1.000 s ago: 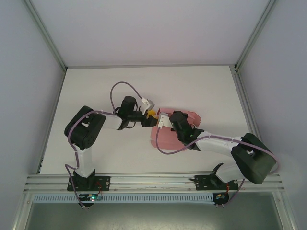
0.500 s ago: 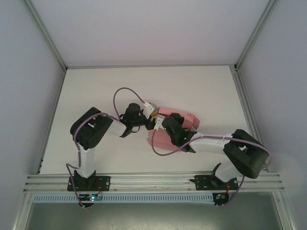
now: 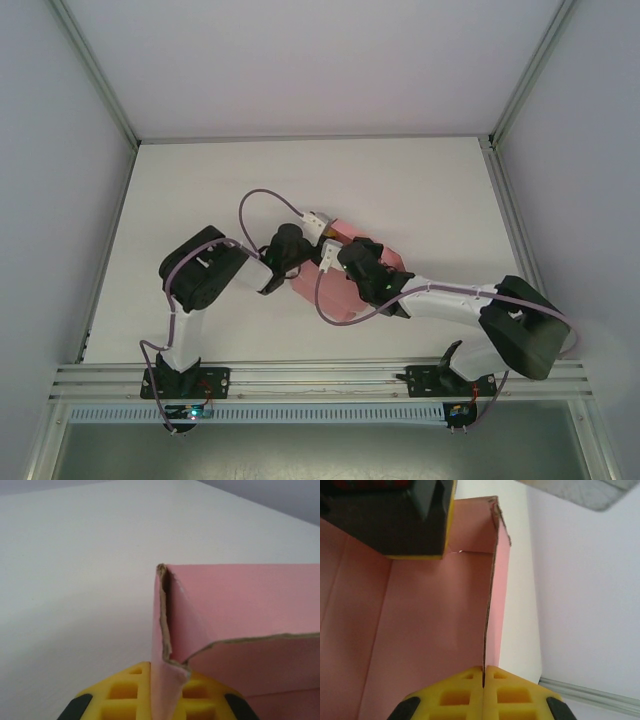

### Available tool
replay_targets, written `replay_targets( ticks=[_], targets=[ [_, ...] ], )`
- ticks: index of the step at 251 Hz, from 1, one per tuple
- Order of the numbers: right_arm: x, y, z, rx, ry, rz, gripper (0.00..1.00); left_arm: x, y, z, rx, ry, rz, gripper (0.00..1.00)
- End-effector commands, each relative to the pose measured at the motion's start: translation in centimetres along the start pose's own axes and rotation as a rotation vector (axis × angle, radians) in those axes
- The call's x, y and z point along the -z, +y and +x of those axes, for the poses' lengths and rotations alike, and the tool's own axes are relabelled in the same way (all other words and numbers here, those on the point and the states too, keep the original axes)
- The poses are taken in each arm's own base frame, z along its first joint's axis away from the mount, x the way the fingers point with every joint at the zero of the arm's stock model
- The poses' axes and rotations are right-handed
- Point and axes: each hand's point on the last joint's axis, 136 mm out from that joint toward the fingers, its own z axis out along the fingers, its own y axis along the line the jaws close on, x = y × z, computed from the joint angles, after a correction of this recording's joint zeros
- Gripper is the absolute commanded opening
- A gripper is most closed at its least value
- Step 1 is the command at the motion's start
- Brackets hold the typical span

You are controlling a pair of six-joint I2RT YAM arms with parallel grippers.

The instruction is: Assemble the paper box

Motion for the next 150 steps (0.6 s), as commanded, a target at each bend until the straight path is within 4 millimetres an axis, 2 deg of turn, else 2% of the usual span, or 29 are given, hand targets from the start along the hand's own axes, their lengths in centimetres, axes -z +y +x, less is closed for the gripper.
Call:
replay_targets(
  ticks=[1, 37, 62, 95, 115, 139, 150],
  targets=[
    [0.8, 3.6, 1.3, 0.049, 0.019, -0.157, 0.0, 0.9, 4.1, 0.9, -0.041, 0.046, -0.314, 0.0],
    [1.1, 4.3, 1.9, 0.034, 0.051, -0.193, 0.0, 2.2, 5.5, 2.2, -0.026, 0.063, -0.451, 0.0],
    [1.0, 4.6, 2.9, 0.039, 0.095, -0.19, 0.0, 3.5, 6.9, 2.4, -0.013, 0.047, -0.582, 0.0],
    [1.1, 4.8, 3.2, 0.028, 0.105, -0.19, 0.0, 4.6, 7.8, 3.6, -0.011, 0.092, -0.667, 0.0],
    [0.9, 4.7, 3.7, 0.022, 0.116, -0.187, 0.0, 4.9, 8.4, 4.2, -0.016, 0.109, -0.709, 0.07],
    [0.8, 4.8, 4.3, 0.029, 0.132, -0.184, 0.0, 5.6, 8.9, 4.3, -0.019, 0.113, -0.756, 0.0],
    [0.7, 4.8, 4.5, 0.032, 0.136, -0.185, 0.0, 5.8, 9.1, 4.1, 0.005, 0.096, -0.765, 0.0]
  ],
)
